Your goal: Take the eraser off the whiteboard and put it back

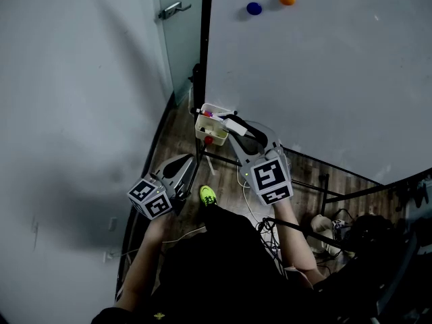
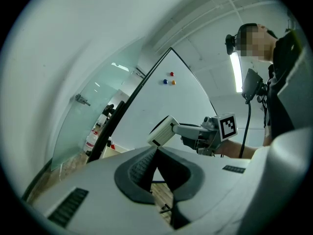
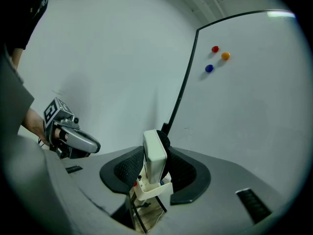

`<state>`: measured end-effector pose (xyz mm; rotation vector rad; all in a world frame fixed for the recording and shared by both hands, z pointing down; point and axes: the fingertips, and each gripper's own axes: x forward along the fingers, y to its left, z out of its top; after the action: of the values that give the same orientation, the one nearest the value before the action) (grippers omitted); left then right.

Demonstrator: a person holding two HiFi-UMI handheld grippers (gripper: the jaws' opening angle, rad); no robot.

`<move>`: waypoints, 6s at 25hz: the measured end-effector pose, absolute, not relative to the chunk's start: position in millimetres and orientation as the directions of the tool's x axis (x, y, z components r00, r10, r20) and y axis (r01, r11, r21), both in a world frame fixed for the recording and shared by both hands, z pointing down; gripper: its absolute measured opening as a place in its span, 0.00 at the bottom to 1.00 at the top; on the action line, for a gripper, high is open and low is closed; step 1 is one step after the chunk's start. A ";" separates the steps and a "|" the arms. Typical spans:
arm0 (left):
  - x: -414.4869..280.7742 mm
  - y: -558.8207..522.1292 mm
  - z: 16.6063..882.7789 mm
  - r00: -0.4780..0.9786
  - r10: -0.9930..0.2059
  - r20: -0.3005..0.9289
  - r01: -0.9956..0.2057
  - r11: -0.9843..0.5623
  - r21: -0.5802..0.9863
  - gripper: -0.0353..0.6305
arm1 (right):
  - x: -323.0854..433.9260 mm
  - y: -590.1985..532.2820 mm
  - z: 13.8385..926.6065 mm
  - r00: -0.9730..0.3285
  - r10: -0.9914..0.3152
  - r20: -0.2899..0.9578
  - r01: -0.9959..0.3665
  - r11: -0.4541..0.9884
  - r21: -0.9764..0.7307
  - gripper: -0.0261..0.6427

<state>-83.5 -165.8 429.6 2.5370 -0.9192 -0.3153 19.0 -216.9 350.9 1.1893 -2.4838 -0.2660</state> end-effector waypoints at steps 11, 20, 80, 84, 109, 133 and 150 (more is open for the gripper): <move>-86.4 -163.6 427.7 0.745 -0.664 -0.066 -0.562 -0.678 0.474 0.08 | 16.5 -224.2 360.1 -0.585 -0.765 0.268 -0.698 0.644 0.313 0.28; -89.6 -168.7 423.5 0.737 -0.672 -0.077 -0.561 -0.671 0.485 0.08 | 13.7 -233.1 368.2 -0.589 -0.755 0.288 -0.692 0.655 0.303 0.28; -90.4 -188.1 453.7 0.732 -0.681 0.017 -0.572 -0.602 0.557 0.08 | -7.8 -278.1 452.7 -0.622 -0.647 0.441 -0.639 0.745 0.191 0.28; -94.1 -188.9 456.7 0.728 -0.685 0.015 -0.571 -0.594 0.567 0.08 | -10.1 -278.8 460.1 -0.619 -0.638 0.457 -0.632 0.751 0.192 0.28; -99.0 -193.9 474.4 0.731 -0.681 0.043 -0.565 -0.569 0.597 0.08 | -17.5 -281.4 505.0 -0.601 -0.584 0.545 -0.604 0.779 0.169 0.28; -97.2 -190.7 472.2 0.741 -0.671 0.024 -0.545 -0.580 0.605 0.08 | -13.8 -279.5 494.7 -0.594 -0.613 0.521 -0.636 0.754 0.162 0.30; -102.9 -162.2 453.2 0.739 -0.674 -0.010 -0.551 -0.612 0.568 0.08 | -11.1 -245.5 453.5 -0.591 -0.665 0.457 -0.656 0.726 0.208 0.30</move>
<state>-102.9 -162.2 453.2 2.3938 -0.9236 -0.3004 -11.1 -245.5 453.5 1.0031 -2.4165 -0.0236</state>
